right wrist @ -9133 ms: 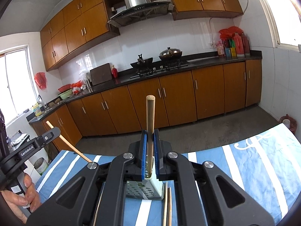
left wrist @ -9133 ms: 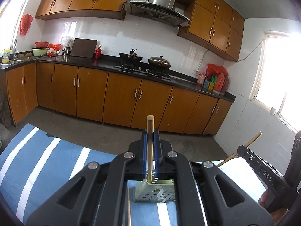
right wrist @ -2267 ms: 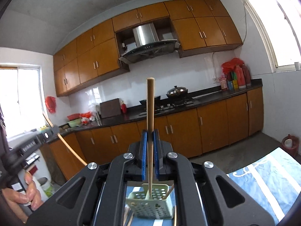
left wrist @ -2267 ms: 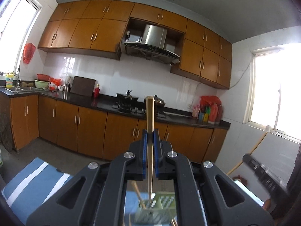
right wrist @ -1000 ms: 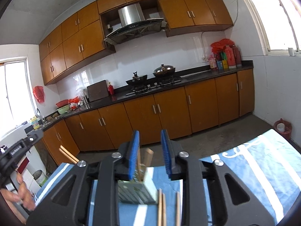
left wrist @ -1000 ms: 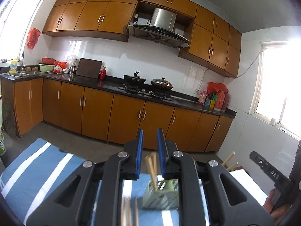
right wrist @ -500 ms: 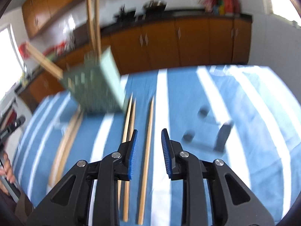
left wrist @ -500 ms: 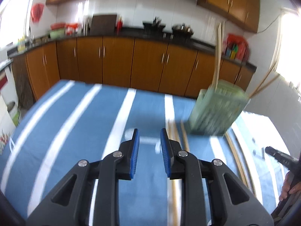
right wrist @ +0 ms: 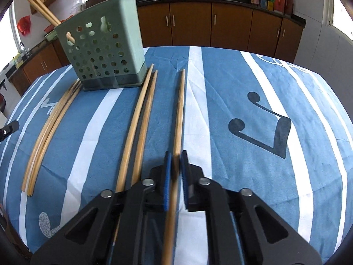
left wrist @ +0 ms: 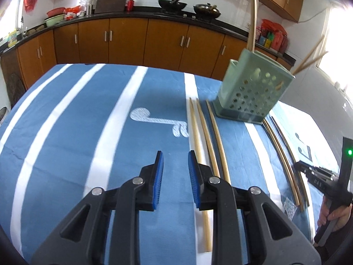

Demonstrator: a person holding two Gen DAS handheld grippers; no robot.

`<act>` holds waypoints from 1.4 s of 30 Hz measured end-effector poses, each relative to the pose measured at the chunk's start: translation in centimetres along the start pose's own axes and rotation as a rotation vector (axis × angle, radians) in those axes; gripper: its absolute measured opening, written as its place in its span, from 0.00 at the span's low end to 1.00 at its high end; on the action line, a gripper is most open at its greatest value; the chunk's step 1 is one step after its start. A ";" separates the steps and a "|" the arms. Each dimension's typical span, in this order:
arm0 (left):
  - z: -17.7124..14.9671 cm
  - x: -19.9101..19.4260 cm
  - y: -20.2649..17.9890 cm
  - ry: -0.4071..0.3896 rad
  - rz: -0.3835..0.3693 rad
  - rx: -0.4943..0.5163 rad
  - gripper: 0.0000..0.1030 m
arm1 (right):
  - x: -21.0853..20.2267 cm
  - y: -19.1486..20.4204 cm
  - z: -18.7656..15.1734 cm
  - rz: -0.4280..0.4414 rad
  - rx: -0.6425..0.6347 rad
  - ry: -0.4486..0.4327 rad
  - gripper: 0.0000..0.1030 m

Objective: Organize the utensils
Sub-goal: 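Lower both tools to the table and grasp another chopstick each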

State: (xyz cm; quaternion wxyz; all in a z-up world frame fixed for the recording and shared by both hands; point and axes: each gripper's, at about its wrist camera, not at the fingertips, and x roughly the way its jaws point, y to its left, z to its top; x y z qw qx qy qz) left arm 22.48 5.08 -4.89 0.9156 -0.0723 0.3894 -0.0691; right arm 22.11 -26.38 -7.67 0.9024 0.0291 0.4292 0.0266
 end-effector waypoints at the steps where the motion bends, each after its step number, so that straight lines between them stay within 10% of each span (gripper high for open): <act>1: -0.1 0.2 -0.3 0.007 -0.006 0.005 0.23 | 0.0 -0.3 0.0 -0.013 0.009 -0.004 0.08; 21: -2.0 3.7 -4.2 0.126 0.058 0.176 0.08 | 0.4 -2.6 0.5 -0.062 0.071 -0.008 0.08; 42: 1.2 5.5 0.9 0.083 0.102 0.004 0.09 | 1.2 -1.7 1.3 -0.037 0.063 -0.037 0.08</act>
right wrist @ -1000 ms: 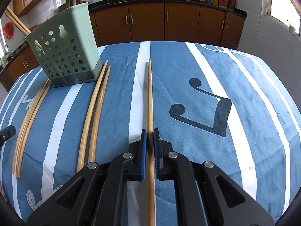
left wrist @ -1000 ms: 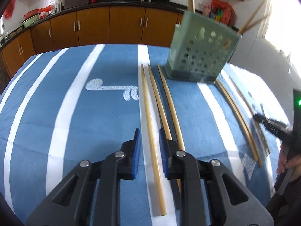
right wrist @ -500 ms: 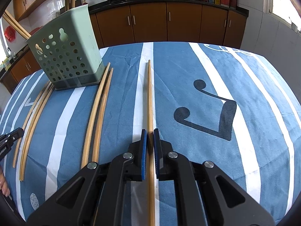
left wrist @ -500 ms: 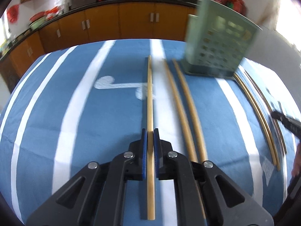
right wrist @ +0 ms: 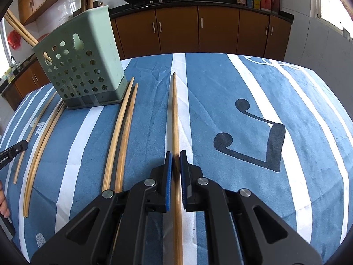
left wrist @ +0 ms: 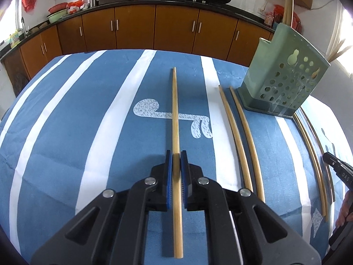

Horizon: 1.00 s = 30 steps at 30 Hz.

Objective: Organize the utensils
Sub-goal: 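Lower both tools to the table and grasp another chopstick each, then lift both held chopsticks upright and carry them over the green holder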

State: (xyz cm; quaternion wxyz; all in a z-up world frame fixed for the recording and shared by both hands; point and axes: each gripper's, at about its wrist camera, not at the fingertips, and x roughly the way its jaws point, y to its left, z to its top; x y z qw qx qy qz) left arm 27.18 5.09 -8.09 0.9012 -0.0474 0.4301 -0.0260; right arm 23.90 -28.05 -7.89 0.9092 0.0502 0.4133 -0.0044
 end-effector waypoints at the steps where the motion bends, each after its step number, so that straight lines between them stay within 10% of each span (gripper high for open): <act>1: 0.0 0.0 0.0 0.000 -0.002 -0.002 0.09 | 0.0 0.0 0.0 -0.003 -0.003 0.000 0.08; 30: -1.5 -0.9 -0.4 0.004 0.007 0.041 0.10 | -1.1 -0.3 -1.2 0.017 -0.010 0.006 0.08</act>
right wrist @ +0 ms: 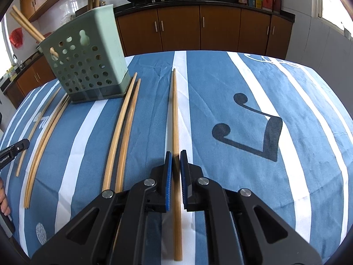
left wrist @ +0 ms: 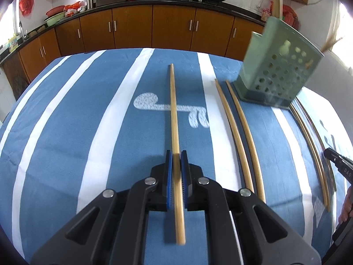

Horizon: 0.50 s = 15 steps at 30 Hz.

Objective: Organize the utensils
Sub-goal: 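Lift both held chopsticks upright and carry them over the green holder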

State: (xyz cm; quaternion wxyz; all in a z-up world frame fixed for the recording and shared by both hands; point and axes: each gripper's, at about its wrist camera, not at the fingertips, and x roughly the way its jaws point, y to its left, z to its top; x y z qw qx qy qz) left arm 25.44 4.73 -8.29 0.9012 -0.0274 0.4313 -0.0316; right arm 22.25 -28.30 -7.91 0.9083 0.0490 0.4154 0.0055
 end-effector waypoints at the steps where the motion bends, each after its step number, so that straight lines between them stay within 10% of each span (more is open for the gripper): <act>1: -0.2 -0.2 0.0 0.001 0.000 0.002 0.10 | -0.2 0.0 -0.3 0.002 -0.002 -0.001 0.08; 15: 0.3 -4.3 0.3 -0.060 -0.009 -0.003 0.08 | -4.9 -0.3 0.7 0.037 0.032 -0.113 0.07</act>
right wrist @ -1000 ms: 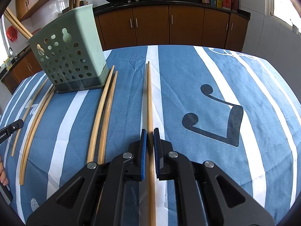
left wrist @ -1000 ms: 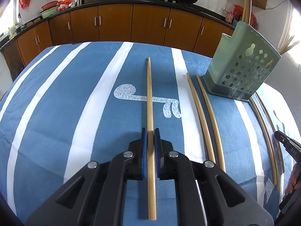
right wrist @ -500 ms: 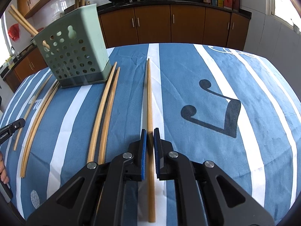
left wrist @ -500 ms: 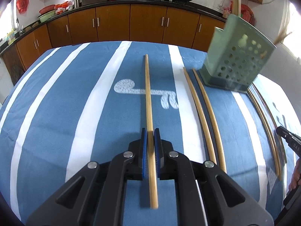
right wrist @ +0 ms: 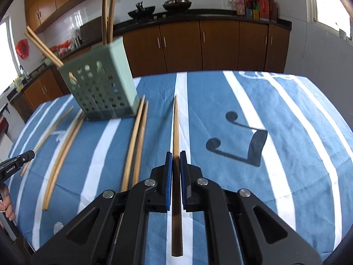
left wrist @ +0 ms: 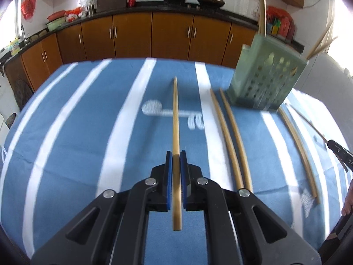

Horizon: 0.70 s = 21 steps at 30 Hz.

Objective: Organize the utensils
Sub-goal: 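Lift both held chopsticks upright and carry them over the green holder, then lower both chopsticks into the green holder and open both tools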

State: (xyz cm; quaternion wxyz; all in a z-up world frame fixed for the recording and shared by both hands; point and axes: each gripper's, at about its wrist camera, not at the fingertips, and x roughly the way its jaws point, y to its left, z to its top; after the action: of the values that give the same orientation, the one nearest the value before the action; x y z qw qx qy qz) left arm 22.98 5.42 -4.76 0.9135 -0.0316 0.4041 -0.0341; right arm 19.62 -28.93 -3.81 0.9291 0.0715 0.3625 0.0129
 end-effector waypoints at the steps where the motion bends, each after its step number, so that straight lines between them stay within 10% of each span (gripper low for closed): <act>1: 0.3 -0.5 0.0 -0.013 -0.003 -0.002 0.08 | -0.3 -0.1 0.2 0.002 0.004 -0.011 0.07; 21: 5.4 -8.1 0.5 -0.254 -0.059 -0.067 0.08 | -5.0 -1.2 3.7 0.047 0.058 -0.184 0.07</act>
State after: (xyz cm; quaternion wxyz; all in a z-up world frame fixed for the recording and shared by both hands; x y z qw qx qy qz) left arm 21.60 6.77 4.79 0.9544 -0.0778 0.2851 -0.0431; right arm 18.38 -30.92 2.04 0.9555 0.1076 0.2742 0.0177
